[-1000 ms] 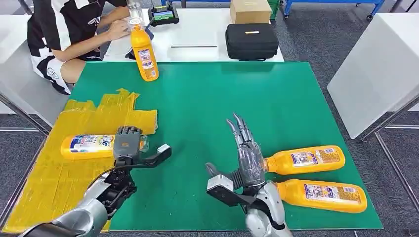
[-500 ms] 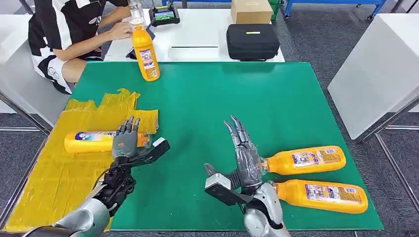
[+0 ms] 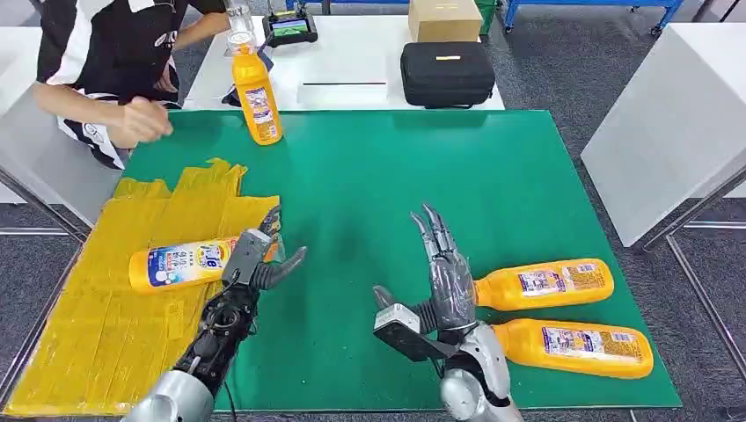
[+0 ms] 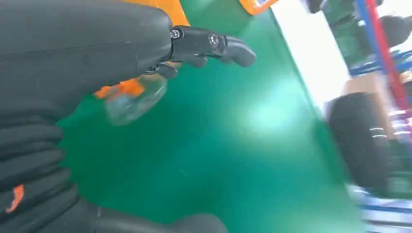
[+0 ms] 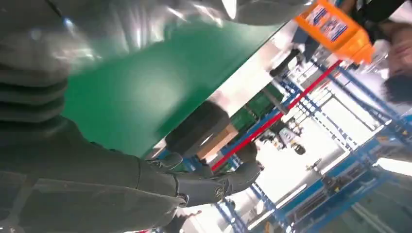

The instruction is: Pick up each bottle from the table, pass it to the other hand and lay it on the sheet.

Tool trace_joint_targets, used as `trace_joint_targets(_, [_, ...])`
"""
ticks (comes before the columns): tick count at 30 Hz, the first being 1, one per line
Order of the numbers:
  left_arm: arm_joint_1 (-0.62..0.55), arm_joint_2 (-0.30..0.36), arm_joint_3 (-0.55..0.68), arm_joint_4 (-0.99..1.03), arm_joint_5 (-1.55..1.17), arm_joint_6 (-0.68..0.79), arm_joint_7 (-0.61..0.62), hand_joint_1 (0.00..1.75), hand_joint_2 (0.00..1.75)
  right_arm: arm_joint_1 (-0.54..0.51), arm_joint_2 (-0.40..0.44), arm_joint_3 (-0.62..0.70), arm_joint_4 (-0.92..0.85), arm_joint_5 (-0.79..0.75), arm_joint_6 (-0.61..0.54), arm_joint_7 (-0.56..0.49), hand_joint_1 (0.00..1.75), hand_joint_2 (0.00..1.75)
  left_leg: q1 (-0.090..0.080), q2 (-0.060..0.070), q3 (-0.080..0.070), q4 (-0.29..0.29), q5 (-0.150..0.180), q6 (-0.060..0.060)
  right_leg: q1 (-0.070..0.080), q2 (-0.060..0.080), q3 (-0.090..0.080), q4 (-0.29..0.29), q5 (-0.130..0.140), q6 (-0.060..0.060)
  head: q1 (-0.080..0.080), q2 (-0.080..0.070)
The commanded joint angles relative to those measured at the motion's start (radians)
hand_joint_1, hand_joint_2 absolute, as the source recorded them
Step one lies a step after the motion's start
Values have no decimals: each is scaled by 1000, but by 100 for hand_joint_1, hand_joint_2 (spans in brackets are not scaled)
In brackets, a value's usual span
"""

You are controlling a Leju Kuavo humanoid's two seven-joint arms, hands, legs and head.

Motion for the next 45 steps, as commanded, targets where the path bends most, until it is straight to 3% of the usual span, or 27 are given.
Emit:
trace_joint_targets(1, [126, 18, -203, -402, 51, 33, 77, 0, 0, 41, -42, -74, -70, -40, -38, -14, 0, 175, 1, -3, 0, 1, -1, -3, 1, -4, 1, 0, -2, 0, 0, 0])
trace_joint_targets(4, [110, 13, -206, -360, 78, 28, 65, 0, 0, 51, -41, -79, -79, -31, -48, -13, 0, 175, 1, -3, 1, 1, -3, -4, 1, -4, 2, 0, -3, 1, 0, 0])
trace_joint_targets(7, [107, 15, -219, -345, 98, 22, 40, 0, 0, 67, -69, -88, -115, 139, -42, 55, 0, 175, 0, -2, -2, 0, -1, -2, 0, -3, -1, -1, -1, 0, 0, 0])
trace_joint_targets(9, [109, 18, -225, -350, 104, 20, 37, 0, 0, 85, -104, -105, -164, 217, 40, 103, 0, 175, 1, -3, 0, 0, -2, -4, 1, -5, 2, -1, -2, 1, 0, 0])
trace_joint_targets(10, [113, 22, -225, -354, 107, 17, 33, 0, 0, 107, -144, -134, -202, 411, 131, 183, 0, 175, 1, -3, -1, 0, -1, -3, 0, -4, 1, -1, -2, 1, 0, 0])
trace_joint_targets(11, [116, 24, -225, -356, 108, 16, 30, 0, 0, 126, -158, -159, -235, 483, 164, 204, 0, 175, 1, -3, -1, 0, -2, -3, 1, -5, 1, -1, -2, 1, 0, 0])
trace_joint_targets(14, [128, 29, -223, -374, 109, 13, 24, 0, 0, 154, -181, -218, -274, 537, 265, 199, 0, 175, 0, -5, -1, 0, -1, -2, 0, -6, 1, -1, -2, 1, 0, 0])
trace_joint_targets(17, [156, 29, -226, -423, 106, -3, 17, 0, 0, 164, -241, -288, -292, 538, 457, 187, 0, 175, 0, -3, -2, 0, -2, -2, -1, -5, 0, -1, -2, 1, 0, 0])
trace_joint_targets(18, [164, 29, -229, -430, 104, -7, 16, 0, 175, 171, -268, -315, -279, 518, 500, 176, 0, 175, 0, -3, -1, 0, -3, -3, 0, -5, 1, 0, -3, 1, 0, 0])
trace_joint_targets(20, [182, 34, -241, -452, 102, -13, 12, 0, 175, 184, -324, -376, -247, 486, 532, 148, 0, 175, 0, -3, 0, 0, -3, -3, 0, -6, 2, -1, -3, 1, 0, 0])
trace_joint_targets(23, [187, 36, -244, -462, 102, -14, 12, 0, 175, 181, -327, -399, -230, 473, 526, 123, 0, 175, -1, -4, -2, 0, -2, -1, 0, -6, 0, -2, -2, 1, 0, 0])
trace_joint_targets(27, [175, 45, -258, -489, 123, -41, 19, 0, 175, 43, -428, -431, -70, 412, 546, 86, 0, 175, -2, 1, -3, 1, -3, -1, -1, -1, -1, -1, -1, 1, 0, 0])
trace_joint_targets(38, [172, 46, -270, -444, 122, -15, 19, 0, 175, -51, -468, -525, 30, 387, 432, 63, 0, 175, -2, 0, -2, 0, -2, 1, -1, -2, 0, -2, -1, 1, -1, 0])
trace_joint_targets(45, [151, 40, -280, -400, 127, -8, 15, 0, 175, -1, -494, -562, -19, 396, 451, 76, 0, 175, -2, -4, -3, 0, -1, 1, -1, -6, -1, -2, -1, 1, 0, 0])
